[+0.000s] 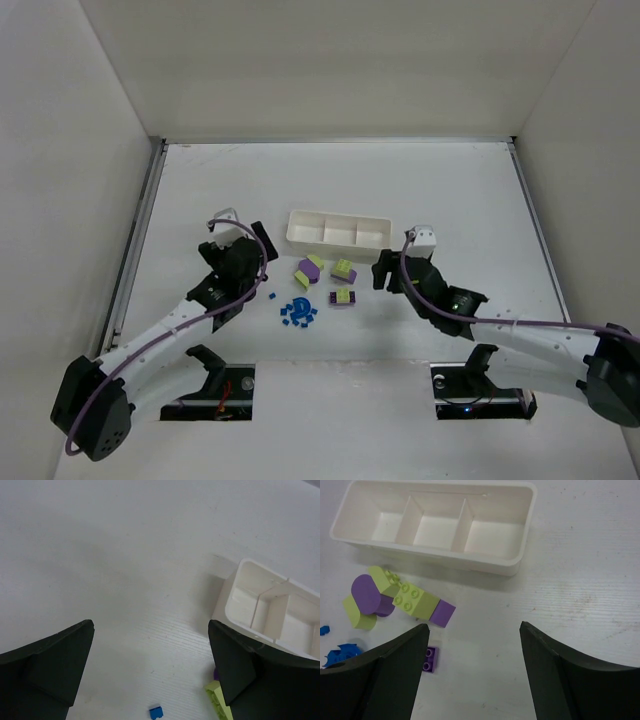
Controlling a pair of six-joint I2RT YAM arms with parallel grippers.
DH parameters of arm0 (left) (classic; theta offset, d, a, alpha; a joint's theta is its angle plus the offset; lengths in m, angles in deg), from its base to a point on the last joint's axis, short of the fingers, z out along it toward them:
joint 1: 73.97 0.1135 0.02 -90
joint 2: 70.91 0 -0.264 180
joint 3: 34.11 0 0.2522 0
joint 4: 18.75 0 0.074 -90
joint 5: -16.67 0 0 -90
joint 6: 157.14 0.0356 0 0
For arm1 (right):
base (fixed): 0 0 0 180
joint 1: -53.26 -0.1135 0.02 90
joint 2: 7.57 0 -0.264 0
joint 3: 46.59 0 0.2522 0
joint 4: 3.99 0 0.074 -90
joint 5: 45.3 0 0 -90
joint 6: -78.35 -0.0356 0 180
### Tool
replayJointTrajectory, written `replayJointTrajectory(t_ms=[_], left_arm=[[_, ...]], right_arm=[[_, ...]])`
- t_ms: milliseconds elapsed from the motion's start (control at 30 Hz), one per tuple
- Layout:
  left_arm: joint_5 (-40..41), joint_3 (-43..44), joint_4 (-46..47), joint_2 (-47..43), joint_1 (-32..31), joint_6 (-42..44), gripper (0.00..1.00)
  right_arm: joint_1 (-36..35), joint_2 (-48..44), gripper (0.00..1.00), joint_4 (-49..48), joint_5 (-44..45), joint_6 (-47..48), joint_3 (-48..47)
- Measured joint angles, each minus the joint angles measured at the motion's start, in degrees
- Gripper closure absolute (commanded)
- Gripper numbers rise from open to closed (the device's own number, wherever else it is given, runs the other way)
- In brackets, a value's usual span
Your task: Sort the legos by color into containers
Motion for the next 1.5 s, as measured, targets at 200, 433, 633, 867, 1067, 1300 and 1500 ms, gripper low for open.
replayJointTrajectory(t_ms=[200,433,633,867,1067,1300,1500], left_arm=[[0.1,-0.1,1.2,-3.3,0.1,0.0,0.0],[1.1,-0.1,2.0,-5.6,0.5,-0.3,0.0],[0.7,0.0,0.4,-6.7,-2.9,-0.1,0.69],[0.3,-0.2,-0.6,-11.0,-2.8,0.5,0.63],[-0.1,-1.9,-0.6,-11.9,-3.0,0.3,0.5],[-2.4,-4.0,-0.1,-12.0,-4.7,0.2,0.5],[-6.1,-5.4,0.3,-12.6,-5.5,-0.2,0.54]], right_arm=[[-2.0,0.3,0.68,2.1,-0.3,-0.6,-0.6],[-4.8,5.2,0.92,8.1,-0.4,-4.2,-5.9],[-13.2,13.5,0.49,11.7,0.3,-7.6,-11.9],[-17.0,23.6,0.36,13.0,0.8,-8.6,-16.9],[-16.8,28.5,0.4,13.8,0.9,-9.5,-19.6],[-14.9,32.2,0.47,14.4,0.9,-10.4,-21.3],[-13.2,33.4,0.65,14.6,0.9,-10.9,-21.4]])
